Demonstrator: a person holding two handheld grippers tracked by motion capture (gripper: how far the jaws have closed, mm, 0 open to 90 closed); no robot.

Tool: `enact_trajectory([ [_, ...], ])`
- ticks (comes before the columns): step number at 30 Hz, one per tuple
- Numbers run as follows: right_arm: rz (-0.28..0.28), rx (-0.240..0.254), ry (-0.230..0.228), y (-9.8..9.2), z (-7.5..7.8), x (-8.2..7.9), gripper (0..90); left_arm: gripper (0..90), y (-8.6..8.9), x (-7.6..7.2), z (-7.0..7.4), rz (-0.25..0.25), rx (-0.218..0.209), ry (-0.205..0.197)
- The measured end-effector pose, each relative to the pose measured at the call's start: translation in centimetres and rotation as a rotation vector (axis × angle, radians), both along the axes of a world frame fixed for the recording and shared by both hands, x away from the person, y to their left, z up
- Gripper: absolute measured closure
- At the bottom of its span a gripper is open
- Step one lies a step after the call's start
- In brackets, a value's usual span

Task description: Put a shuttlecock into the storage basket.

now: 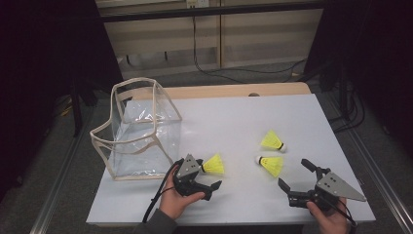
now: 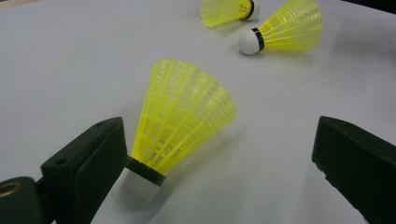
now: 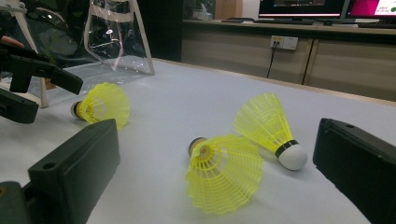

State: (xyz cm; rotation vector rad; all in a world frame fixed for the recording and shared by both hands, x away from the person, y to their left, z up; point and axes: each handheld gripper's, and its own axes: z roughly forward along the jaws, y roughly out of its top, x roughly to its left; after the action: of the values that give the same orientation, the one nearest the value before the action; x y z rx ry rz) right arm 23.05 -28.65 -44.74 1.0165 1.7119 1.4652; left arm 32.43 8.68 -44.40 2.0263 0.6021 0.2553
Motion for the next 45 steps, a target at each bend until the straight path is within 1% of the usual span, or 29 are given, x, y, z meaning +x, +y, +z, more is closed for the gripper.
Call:
enact_trajectory([
  [4,-0.002,-0.001,0.001,0.0,0.0,0.0,0.5,3.6,-0.2,0.1,-0.1,0.005,-0.002,0.011],
  [6,-0.001,0.0,-0.001,0.0,0.0,0.0,0.5,3.8,-0.3,0.3,-0.1,0.008,0.013,0.012],
  [7,0.002,0.0,0.001,0.0,0.0,0.0,0.5,3.8,-0.4,0.3,-0.1,0.008,0.007,0.013],
  [12,0.002,0.0,0.001,0.0,0.0,0.0,0.5,3.9,-0.5,0.5,-0.2,0.011,0.022,0.012],
  [13,0.002,-0.001,0.0,0.0,0.0,0.0,0.5,3.9,-0.5,0.5,-0.2,0.017,0.016,0.018],
  [16,0.002,-0.004,0.002,0.0,0.0,0.0,0.5,3.9,-0.5,0.7,-0.2,0.015,0.028,0.014],
  [17,0.002,-0.003,0.004,0.0,0.0,0.0,0.5,3.9,-0.6,0.7,-0.2,0.018,0.03,0.021],
  [18,0.002,-0.003,0.004,0.0,0.0,0.0,0.6,3.9,-0.6,0.7,-0.3,0.017,0.022,0.02],
  [20,0.004,-0.004,0.001,0.0,0.0,0.0,0.6,3.9,-0.7,0.8,-0.3,0.016,0.031,0.02],
  [23,0.002,-0.004,0.001,0.0,0.0,0.0,0.6,4.0,-0.8,0.9,-0.4,0.021,0.028,0.023],
  [26,0.001,-0.004,0.001,0.0,0.0,0.0,0.6,4.0,-0.8,1.0,-0.4,0.022,0.041,0.025],
  [28,-0.002,-0.004,-0.001,0.0,0.0,0.0,0.6,4.1,-0.9,1.0,-0.5,0.026,0.042,0.028],
  [31,0.001,-0.005,-0.001,0.0,0.0,0.0,0.6,4.2,-0.9,1.2,-0.6,0.032,0.059,0.03],
  [37,0.001,-0.005,-0.001,0.0,0.0,0.0,0.6,4.2,-1.0,1.4,-0.8,0.045,0.059,0.045],
  [40,-0.002,-0.007,-0.002,0.0,0.0,0.0,0.6,4.4,-0.9,1.7,-0.9,0.049,0.076,0.044],
  [43,-0.004,-0.007,-0.005,-0.1,0.1,-0.1,0.7,4.4,-0.9,1.9,-1.0,0.053,0.082,0.047],
  [45,-0.004,-0.007,-0.005,-0.1,0.1,-0.1,0.7,4.8,-1.0,2.0,-1.1,0.052,0.085,0.058],
])
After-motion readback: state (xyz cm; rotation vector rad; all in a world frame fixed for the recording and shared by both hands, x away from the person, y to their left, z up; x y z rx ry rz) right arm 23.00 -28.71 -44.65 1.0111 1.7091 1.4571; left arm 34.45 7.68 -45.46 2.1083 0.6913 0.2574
